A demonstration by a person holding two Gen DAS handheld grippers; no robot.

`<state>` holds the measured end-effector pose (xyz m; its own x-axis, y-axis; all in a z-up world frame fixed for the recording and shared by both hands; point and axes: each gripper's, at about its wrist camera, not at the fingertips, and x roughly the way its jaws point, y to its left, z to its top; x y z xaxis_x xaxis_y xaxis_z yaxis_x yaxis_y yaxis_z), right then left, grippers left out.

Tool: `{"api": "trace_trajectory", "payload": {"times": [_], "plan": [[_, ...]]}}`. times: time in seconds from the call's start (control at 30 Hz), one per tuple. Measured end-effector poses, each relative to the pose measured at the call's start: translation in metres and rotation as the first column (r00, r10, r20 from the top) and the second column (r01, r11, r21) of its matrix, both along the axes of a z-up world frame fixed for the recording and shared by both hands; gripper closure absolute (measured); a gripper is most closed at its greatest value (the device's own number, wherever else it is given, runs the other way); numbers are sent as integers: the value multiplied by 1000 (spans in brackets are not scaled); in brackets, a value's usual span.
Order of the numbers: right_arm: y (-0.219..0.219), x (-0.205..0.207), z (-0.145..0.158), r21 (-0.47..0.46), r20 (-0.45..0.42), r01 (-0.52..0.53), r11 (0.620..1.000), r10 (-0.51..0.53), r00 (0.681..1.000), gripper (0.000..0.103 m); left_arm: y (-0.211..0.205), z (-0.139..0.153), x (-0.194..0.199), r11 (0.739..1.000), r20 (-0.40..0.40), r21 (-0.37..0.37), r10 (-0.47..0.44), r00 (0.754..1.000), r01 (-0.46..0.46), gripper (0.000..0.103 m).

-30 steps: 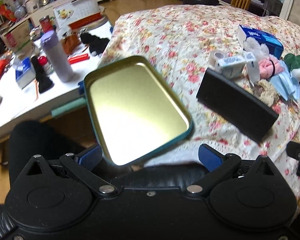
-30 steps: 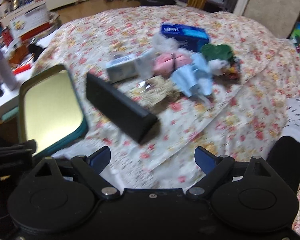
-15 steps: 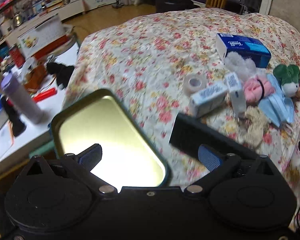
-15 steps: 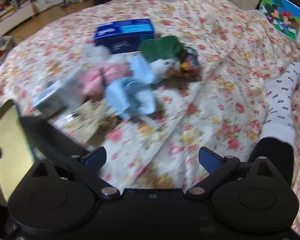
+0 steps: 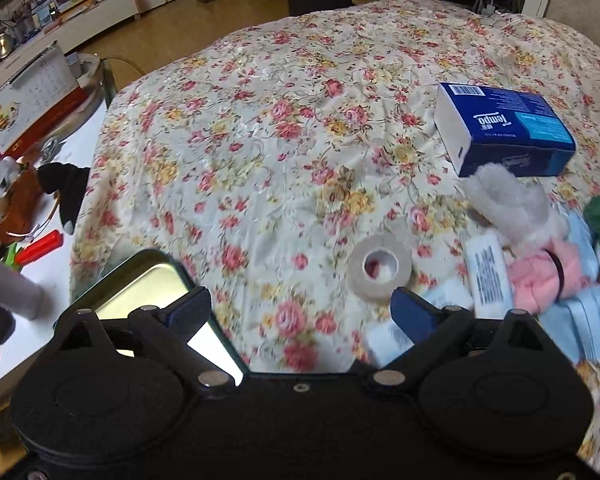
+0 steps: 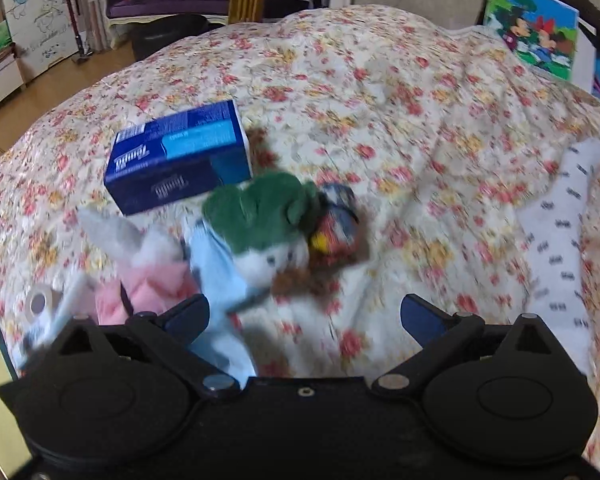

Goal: Organize soft objects
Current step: 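Grasp the white tape roll with the left tool while the right tool grasps the green-hatted plush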

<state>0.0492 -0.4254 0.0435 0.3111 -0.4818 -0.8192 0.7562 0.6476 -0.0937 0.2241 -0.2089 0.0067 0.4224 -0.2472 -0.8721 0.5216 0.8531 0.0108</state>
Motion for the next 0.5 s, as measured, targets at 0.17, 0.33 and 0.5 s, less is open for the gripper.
{"api": "trace_trajectory", "payload": {"times": [0.17, 0.33, 0.5], "plan": [[-21, 27, -8, 2, 6, -18, 1000, 18, 1000, 11, -24, -18, 18, 999, -57, 29, -26, 998, 27, 10], [-41, 47, -28, 31, -51, 15, 999, -13, 999, 21, -38, -34, 27, 997, -115, 50, -47, 992, 53, 10], [-47, 51, -50, 123, -97, 3, 992, 9, 995, 51, -48, -43, 33, 996, -147, 49, -66, 987, 73, 7]]}}
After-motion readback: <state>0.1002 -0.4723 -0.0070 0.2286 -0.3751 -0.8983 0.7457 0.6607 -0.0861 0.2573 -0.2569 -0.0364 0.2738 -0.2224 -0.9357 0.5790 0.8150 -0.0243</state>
